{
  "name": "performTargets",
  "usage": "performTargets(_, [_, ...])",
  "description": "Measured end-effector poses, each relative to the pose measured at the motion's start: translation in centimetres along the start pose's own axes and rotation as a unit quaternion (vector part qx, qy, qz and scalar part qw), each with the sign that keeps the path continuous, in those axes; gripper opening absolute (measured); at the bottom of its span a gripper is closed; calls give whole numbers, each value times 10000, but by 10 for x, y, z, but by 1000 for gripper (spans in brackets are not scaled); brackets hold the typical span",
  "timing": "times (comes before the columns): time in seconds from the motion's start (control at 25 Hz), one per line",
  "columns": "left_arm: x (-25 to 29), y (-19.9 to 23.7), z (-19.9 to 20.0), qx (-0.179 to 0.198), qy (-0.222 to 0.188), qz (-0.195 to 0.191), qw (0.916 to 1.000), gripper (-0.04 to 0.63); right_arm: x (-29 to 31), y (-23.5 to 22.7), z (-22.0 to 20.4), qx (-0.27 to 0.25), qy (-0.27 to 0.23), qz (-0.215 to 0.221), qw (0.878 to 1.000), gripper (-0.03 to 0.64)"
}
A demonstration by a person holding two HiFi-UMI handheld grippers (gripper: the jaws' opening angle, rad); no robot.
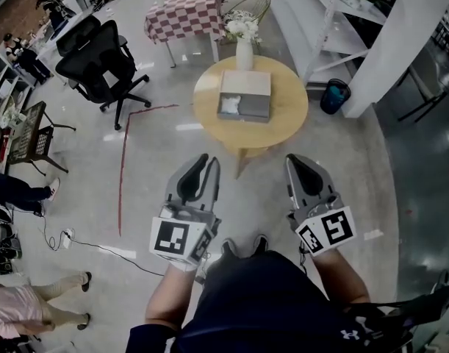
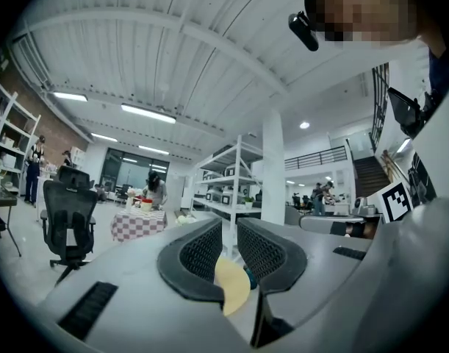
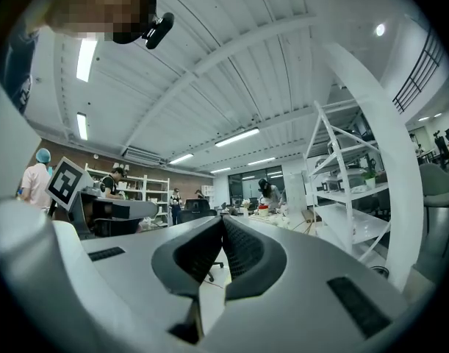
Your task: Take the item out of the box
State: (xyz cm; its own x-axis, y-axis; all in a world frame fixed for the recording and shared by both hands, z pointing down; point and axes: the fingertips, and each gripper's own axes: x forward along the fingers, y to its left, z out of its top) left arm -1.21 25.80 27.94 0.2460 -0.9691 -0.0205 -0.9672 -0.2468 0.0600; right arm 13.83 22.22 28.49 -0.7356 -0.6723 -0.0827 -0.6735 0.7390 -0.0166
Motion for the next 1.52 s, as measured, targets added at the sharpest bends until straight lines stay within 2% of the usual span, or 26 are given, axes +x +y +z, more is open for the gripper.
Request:
performTargets(0.36, [15,-34,-5,51,64,232,9997,77,-12,-42,3,128,-83,122,9998,12])
performTargets(0.52, [17,-32,-10,21,191,367,9991,77,-8,-47,-4,229,-10,183,9996,12])
performTargets(0.76, [33,-8,-21,-77,250,395,9989,77,14,-53,-22,366,150,211,9990,12])
performTargets(1.0, [65,19,-29,-170,245,211,9993,77,47,-67,-35,409,299,42,9987,12])
performTargets(1.52, [143,109,-27,-300,327,-184,9988,77,148,-81,-40,278,460,-330,9980,12])
